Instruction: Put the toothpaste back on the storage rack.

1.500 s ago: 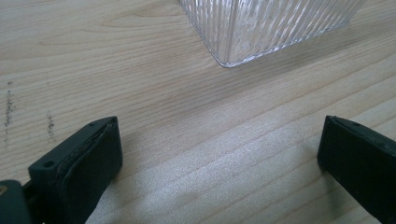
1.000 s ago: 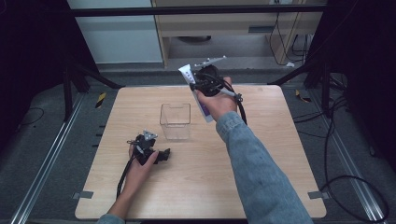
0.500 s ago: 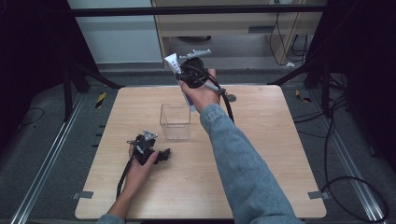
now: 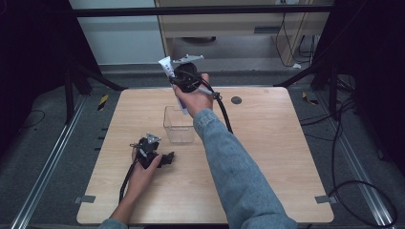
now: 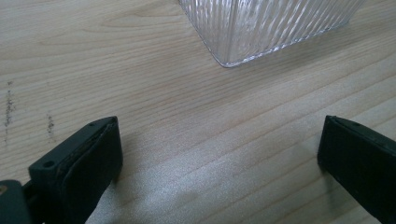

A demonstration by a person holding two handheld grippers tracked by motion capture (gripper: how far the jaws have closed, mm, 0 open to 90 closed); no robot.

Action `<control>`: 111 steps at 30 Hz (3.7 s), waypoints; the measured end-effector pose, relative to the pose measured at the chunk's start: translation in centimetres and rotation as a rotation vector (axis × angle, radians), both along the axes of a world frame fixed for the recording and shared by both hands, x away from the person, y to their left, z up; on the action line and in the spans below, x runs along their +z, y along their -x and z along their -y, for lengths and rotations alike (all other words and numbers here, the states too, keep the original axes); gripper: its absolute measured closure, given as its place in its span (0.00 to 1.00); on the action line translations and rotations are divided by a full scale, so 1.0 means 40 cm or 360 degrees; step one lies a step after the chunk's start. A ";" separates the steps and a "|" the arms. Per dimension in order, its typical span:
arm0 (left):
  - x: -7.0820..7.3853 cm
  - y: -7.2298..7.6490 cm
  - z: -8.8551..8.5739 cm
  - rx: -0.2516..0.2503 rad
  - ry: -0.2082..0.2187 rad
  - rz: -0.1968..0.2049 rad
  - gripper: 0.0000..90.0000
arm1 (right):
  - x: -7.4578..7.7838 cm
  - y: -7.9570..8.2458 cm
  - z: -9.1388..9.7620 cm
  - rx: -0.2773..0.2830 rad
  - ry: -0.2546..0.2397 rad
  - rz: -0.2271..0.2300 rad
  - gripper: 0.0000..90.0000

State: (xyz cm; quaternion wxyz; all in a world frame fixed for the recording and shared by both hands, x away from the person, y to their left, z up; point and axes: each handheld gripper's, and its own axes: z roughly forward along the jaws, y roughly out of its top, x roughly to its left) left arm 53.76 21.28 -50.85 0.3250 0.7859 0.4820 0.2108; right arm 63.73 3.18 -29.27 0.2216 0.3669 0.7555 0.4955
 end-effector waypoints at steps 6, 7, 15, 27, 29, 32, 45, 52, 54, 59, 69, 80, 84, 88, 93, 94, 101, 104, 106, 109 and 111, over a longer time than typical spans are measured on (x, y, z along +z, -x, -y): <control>0.000 0.000 0.000 0.0000 0.0002 0.0000 0.00 | -0.010 0.011 -0.024 0.0033 -0.0015 0.0010 0.88; 0.000 0.000 0.000 0.0000 0.0001 0.0000 0.00 | -0.014 0.012 -0.027 0.0039 -0.0007 0.0019 0.88; 0.000 0.000 0.000 0.0000 0.0003 0.0000 0.00 | -0.057 0.011 -0.036 0.0042 0.0005 -0.0011 0.88; 0.000 0.000 0.000 -0.0002 -0.0001 -0.0003 0.00 | -0.126 0.010 -0.038 0.0055 0.0031 -0.0041 0.88; 0.000 0.000 0.000 -0.0001 0.0000 -0.0003 0.00 | -0.139 0.011 -0.036 0.0056 0.0033 -0.0045 0.88; 0.000 0.000 0.000 -0.0002 -0.0001 -0.0004 0.00 | -0.148 0.008 -0.036 0.0055 0.0035 -0.0049 0.88; 0.000 0.000 0.000 -0.0002 -0.0001 -0.0003 0.00 | -0.179 0.016 -0.035 0.0056 0.0081 -0.0080 0.89; 0.000 0.000 0.000 -0.0003 -0.0001 -0.0003 0.00 | -0.184 0.022 -0.030 0.0052 0.0104 -0.0090 0.89; 0.000 0.000 0.000 -0.0003 -0.0001 -0.0003 0.00 | -0.185 0.022 -0.029 0.0052 0.0103 -0.0092 0.89; 0.000 0.000 0.000 -0.0003 0.0000 -0.0002 0.00 | -0.198 0.026 -0.024 0.0064 0.0132 -0.0106 0.89; 0.000 0.000 0.000 -0.0004 0.0001 -0.0002 0.00 | -0.214 0.028 -0.026 0.0076 0.0164 -0.0129 0.89; 0.000 -0.002 0.000 -0.0009 -0.0001 -0.0002 0.00 | -0.228 0.034 -0.025 0.0088 0.0186 -0.0161 0.89; 0.000 -0.002 0.000 -0.0009 -0.0001 -0.0002 0.00 | -0.238 0.036 -0.021 0.0081 0.0201 -0.0178 0.89; 0.000 -0.002 0.000 -0.0010 -0.0001 -0.0002 0.00 | -0.244 0.036 -0.016 0.0079 0.0200 -0.0187 0.89; 0.000 -0.002 0.000 -0.0011 -0.0002 -0.0002 0.00 | -0.243 0.035 -0.014 0.0079 0.0198 -0.0189 0.89; 0.000 -0.002 0.000 -0.0011 -0.0002 -0.0003 0.00 | -0.242 0.035 -0.014 0.0080 0.0195 -0.0191 0.89; 0.000 -0.002 0.000 -0.0011 -0.0001 -0.0002 0.00 | -0.243 0.035 -0.015 0.0083 0.0210 -0.0205 0.89; 0.000 -0.002 0.000 -0.0011 -0.0001 -0.0002 0.00 | -0.246 0.034 -0.017 0.0087 0.0217 -0.0215 0.89; 0.000 -0.002 0.000 -0.0011 -0.0001 -0.0002 0.00 | -0.248 0.035 -0.019 0.0088 0.0212 -0.0226 0.89; 0.000 -0.002 0.000 -0.0011 -0.0001 -0.0002 0.00 | -0.250 0.034 -0.022 0.0090 0.0217 -0.0222 0.89; 0.000 -0.002 0.000 -0.0012 -0.0002 -0.0003 0.00 | -0.251 0.034 -0.027 0.0094 0.0224 -0.0221 0.89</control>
